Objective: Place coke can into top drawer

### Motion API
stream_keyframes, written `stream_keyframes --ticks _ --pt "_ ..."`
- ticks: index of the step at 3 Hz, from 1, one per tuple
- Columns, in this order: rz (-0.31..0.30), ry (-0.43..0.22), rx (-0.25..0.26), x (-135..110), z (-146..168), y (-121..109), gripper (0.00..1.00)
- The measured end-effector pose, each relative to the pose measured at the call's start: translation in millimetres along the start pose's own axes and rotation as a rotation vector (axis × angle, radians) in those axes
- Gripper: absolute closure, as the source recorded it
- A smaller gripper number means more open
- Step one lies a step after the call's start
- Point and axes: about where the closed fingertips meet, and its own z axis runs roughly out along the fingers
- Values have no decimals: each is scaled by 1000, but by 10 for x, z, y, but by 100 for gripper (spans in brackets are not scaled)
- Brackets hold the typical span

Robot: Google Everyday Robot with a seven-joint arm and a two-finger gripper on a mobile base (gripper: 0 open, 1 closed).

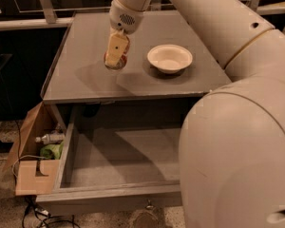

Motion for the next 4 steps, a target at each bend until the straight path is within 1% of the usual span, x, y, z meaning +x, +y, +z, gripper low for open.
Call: stream_keyframes --ticks 1,2,4 --pt "-1 -2 1 4 -11 -4 100" --pt "34 15 -16 108 -125 242 100" --pt "157 49 -54 352 -289 964 100"
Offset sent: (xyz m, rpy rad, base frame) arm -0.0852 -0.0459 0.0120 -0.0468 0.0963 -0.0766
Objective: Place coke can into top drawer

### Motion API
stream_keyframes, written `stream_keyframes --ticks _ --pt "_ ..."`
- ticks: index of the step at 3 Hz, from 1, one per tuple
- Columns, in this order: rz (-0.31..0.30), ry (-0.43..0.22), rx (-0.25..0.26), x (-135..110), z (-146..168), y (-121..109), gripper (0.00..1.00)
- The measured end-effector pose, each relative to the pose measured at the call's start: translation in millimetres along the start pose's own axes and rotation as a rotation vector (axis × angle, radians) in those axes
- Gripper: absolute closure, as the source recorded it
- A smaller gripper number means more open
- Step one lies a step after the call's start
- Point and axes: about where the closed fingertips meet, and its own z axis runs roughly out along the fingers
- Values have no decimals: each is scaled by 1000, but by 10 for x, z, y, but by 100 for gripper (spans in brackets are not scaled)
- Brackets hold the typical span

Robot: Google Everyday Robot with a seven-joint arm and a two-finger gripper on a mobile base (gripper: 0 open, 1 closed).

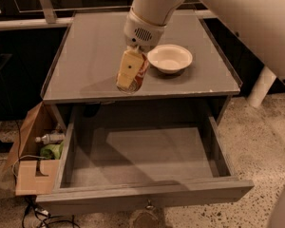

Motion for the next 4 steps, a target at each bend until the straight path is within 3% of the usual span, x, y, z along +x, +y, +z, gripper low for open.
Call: stream_keyframes --ticks 2,4 --pt "113 -36 -89 197 85 607 100" --pt "199 -15 -231 434 202 966 100"
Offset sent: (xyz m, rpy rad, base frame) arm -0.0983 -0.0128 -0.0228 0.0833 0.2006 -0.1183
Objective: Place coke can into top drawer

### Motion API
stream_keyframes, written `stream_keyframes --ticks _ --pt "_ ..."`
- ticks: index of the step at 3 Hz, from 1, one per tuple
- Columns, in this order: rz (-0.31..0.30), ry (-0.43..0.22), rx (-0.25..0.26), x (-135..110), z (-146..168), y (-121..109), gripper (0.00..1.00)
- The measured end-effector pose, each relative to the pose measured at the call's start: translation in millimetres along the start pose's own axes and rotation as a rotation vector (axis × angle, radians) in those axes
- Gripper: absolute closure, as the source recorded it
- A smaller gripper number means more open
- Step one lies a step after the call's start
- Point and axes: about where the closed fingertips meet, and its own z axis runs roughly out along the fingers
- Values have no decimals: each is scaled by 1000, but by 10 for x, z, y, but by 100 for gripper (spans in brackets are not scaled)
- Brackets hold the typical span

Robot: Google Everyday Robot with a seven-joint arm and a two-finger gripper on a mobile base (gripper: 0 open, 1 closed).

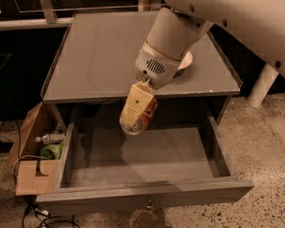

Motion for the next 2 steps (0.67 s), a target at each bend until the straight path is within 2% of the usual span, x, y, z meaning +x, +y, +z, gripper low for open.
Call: stream_keyframes --ticks 1,2 --pt "0 0 -1 -2 2 2 100" --pt "12 20 -11 4 88 -182 100"
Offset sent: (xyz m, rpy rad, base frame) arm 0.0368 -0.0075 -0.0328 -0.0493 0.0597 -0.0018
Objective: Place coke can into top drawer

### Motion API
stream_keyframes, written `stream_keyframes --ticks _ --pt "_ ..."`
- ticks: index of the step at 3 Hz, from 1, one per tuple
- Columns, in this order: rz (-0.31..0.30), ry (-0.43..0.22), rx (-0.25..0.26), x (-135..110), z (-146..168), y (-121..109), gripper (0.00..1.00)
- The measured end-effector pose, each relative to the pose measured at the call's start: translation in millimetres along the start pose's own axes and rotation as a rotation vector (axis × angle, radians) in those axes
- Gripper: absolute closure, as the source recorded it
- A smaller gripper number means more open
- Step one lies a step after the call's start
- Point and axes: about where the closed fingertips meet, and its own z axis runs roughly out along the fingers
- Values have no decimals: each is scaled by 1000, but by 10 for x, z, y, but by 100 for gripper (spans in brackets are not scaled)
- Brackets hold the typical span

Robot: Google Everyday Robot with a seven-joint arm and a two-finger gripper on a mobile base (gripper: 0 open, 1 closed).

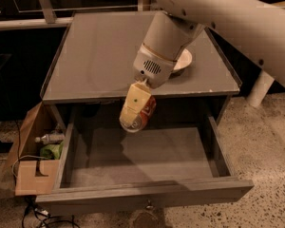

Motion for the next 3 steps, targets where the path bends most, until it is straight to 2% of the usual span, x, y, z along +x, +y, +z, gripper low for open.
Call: stream_keyframes --ticks 1,2,3 --pt "47 16 -44 157 229 -202 100" --pt "48 16 -46 156 247 -212 100" --pt "82 -17 2 211 207 -167 100"
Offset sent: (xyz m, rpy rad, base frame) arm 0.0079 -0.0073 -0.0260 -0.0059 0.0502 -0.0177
